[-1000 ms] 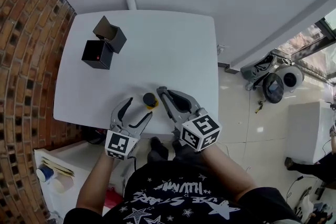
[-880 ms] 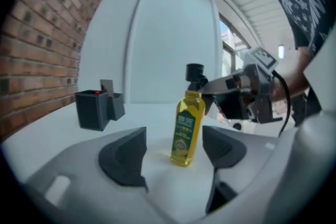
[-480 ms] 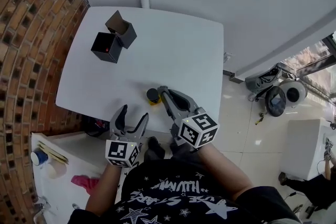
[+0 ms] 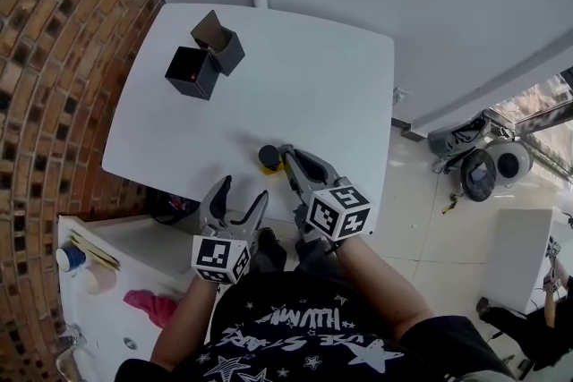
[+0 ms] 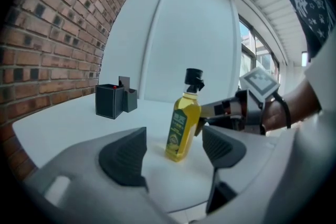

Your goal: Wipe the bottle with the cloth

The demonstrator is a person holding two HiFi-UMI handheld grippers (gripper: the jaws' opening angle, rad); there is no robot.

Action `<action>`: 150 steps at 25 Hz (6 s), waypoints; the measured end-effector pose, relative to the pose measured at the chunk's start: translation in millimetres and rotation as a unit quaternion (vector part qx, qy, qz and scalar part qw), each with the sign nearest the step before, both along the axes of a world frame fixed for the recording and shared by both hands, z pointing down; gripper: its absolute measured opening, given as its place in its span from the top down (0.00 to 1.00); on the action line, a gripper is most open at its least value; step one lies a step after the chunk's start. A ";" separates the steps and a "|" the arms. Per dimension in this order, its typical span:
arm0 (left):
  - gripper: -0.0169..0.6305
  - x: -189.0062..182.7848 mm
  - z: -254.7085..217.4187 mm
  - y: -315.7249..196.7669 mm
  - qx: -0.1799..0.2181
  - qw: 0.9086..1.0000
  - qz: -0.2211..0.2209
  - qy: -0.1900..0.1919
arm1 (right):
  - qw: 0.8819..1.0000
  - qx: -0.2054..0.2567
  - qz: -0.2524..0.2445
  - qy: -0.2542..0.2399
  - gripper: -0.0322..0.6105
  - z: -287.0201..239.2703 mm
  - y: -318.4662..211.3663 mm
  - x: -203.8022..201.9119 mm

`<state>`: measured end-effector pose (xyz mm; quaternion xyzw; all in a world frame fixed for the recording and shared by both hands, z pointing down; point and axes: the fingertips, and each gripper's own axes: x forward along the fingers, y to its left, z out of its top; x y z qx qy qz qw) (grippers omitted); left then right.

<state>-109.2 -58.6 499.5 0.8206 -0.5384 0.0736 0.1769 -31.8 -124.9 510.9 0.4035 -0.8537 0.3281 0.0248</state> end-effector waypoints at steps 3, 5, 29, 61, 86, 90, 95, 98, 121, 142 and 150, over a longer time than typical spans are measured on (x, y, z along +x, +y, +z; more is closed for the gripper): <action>0.46 4.2 7.2 4.5 -0.002 1.000 0.008 -0.001 | 1.000 -0.011 -0.001 0.007 0.89 13.8 -2.1 -0.9; 0.46 6.4 8.7 7.4 -0.006 1.000 0.010 -0.002 | 1.000 -0.020 -0.002 0.010 0.89 23.4 -2.6 -1.5; 0.42 30.8 31.9 -12.9 -0.024 0.984 -0.164 -0.061 | 1.000 -0.011 0.026 0.001 0.89 14.2 -2.3 67.0; 0.64 32.8 31.7 -48.7 0.031 0.988 -0.076 -0.133 | 0.999 0.001 -0.028 -0.018 0.89 0.2 4.6 78.8; 0.66 58.0 37.1 -26.0 0.054 0.941 0.314 -0.116 | 0.999 -0.005 0.006 -0.035 0.89 -12.0 -6.0 33.1; 0.65 58.0 37.9 -27.4 0.055 0.944 0.305 -0.113 | 0.999 -0.003 0.012 -0.033 0.89 -13.0 -5.9 29.9; 0.48 58.3 38.9 -30.2 0.063 0.950 0.280 -0.120 | 0.999 -0.001 0.016 -0.033 0.89 -15.7 -4.1 29.9; 0.45 53.6 36.8 -30.2 0.064 0.956 0.259 -0.121 | 0.999 0.006 0.015 -0.034 0.89 -22.8 -5.2 32.2; 0.45 6.4 4.2 11.7 -0.002 0.999 0.017 -0.040 | 0.993 -0.058 -0.080 -0.066 0.89 9.8 -2.9 9.4; 0.65 -10.1 -19.5 14.5 0.019 0.999 -0.041 -0.020 | 0.993 -0.053 -0.097 0.044 0.89 64.0 -4.1 1.8; 0.87 -21.3 -37.3 14.7 0.046 0.997 -0.054 -0.019 | 0.998 0.028 -0.019 0.051 0.89 13.6 -13.4 31.5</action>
